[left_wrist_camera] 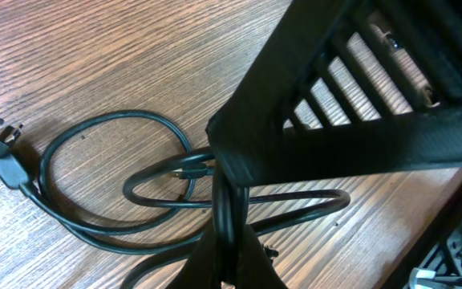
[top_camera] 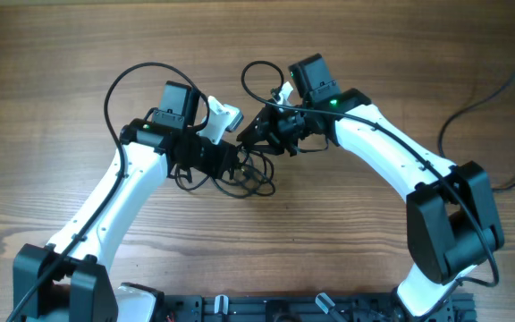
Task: Untangle cables
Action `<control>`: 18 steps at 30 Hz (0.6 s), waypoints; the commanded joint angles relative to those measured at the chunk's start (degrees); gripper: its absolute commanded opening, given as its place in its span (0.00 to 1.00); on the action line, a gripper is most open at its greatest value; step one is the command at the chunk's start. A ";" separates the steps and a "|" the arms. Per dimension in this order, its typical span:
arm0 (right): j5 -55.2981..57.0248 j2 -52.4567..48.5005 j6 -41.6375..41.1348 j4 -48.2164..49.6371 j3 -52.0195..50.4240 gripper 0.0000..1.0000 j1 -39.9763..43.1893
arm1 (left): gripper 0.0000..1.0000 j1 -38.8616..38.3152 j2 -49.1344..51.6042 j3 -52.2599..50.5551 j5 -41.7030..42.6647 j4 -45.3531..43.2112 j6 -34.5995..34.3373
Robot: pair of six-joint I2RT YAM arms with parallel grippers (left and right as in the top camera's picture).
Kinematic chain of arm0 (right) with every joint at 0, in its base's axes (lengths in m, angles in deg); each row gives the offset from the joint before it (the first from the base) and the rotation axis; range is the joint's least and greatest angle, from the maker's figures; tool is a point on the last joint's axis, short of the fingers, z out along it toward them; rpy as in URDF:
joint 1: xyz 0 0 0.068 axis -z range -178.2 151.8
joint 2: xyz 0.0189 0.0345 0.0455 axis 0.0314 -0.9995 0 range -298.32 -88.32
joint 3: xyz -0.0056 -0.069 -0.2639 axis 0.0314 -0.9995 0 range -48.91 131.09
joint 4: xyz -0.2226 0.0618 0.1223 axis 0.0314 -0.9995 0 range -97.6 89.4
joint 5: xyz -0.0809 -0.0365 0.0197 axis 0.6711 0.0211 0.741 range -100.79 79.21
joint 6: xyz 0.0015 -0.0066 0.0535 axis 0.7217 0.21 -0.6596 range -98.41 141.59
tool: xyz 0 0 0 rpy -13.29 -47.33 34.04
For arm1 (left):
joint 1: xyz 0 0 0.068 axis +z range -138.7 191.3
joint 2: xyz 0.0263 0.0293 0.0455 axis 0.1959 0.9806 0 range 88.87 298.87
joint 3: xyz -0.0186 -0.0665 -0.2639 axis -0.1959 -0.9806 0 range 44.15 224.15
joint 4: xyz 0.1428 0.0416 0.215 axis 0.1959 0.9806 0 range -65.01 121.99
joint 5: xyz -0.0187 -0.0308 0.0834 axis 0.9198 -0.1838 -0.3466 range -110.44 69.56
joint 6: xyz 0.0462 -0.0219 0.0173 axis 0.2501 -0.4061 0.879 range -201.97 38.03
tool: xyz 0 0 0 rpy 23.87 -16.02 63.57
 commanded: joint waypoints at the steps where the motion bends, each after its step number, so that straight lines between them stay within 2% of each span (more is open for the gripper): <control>1: 0.98 0.28 -2.75 0.96 0.11 0.16 -1.01 | 0.05 -1.75 0.39 -0.35 3.52 -0.26 2.64; 12: 6.36 0.28 -3.17 0.26 0.11 0.16 -3.34 | 0.04 -1.75 0.39 -0.35 4.24 -2.60 2.71; 14: 6.75 0.28 -3.19 0.35 0.11 0.04 -3.34 | 0.04 -1.75 0.39 -0.35 4.22 -2.64 2.89; 18: 7.15 0.28 -2.56 0.50 0.11 0.04 -2.51 | 0.04 -1.73 0.39 -0.35 2.19 -1.62 2.82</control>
